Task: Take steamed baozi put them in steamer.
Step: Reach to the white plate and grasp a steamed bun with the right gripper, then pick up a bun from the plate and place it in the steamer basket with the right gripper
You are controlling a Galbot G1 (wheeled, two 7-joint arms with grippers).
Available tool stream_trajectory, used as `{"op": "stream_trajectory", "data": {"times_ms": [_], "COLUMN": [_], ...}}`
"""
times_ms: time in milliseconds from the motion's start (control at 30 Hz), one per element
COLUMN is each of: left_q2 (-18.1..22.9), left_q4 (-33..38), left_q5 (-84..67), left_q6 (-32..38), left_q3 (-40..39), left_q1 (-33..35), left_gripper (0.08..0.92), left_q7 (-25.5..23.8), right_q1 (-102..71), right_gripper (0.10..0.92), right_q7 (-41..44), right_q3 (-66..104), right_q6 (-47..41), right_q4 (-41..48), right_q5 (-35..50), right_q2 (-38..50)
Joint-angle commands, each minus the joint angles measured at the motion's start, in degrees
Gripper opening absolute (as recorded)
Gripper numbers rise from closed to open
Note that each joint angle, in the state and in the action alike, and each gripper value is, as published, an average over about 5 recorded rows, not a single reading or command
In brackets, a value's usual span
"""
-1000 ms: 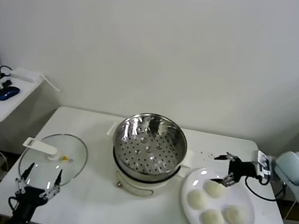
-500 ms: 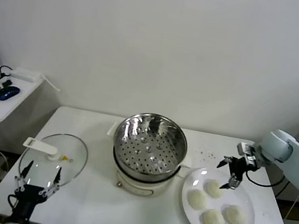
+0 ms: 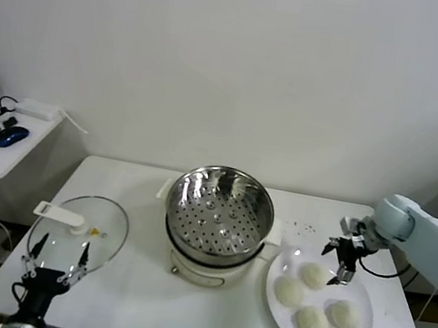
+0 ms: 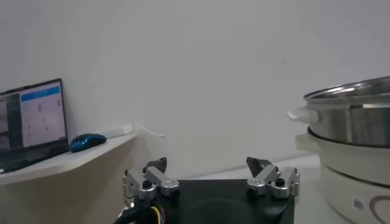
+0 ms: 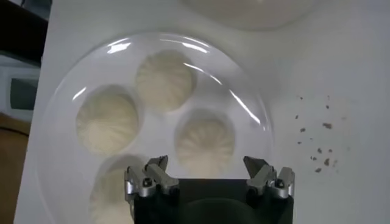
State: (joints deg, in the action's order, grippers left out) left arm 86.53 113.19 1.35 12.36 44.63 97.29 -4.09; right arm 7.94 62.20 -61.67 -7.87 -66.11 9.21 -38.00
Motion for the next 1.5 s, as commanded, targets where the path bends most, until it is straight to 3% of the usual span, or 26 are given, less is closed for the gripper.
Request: {"op": "stream_trajectory", "data": {"times_ms": [33, 600, 1067, 1500], "left_q2": [0.06, 0.25, 0.32, 0.34], "left_q4": [-0.06, 0.24, 0.28, 0.42], "left_q5": [0.00, -0.03, -0.05, -0.11], "left_q6": [-0.03, -0.01, 0.03, 0.05], "left_q3": [0.07, 0.13, 0.17, 0.43], "left_q1": [0.00, 0.24, 0.60, 0.77], "left_gripper": [0.823, 0.823, 0.823, 0.823], "left_q7": [0.06, 0.16, 0.37, 0.49], "right_q1": [-4.90, -6.86, -7.63, 11.64], "right_gripper": [0.823, 0.814, 0.628, 0.628], "right_q7": [-1.14, -1.35, -0.93, 0.18], "right_q3": [3.32, 6.49, 8.10, -2.31], "right_q6": [0.15, 0.79, 1.05, 4.71], "right_q4": [1.48, 3.87, 3.54, -7.92], "right_q5": [-2.44, -5.36, -5.44, -0.84], "right_q2": [-1.74, -3.38, -2.96, 1.04]}}
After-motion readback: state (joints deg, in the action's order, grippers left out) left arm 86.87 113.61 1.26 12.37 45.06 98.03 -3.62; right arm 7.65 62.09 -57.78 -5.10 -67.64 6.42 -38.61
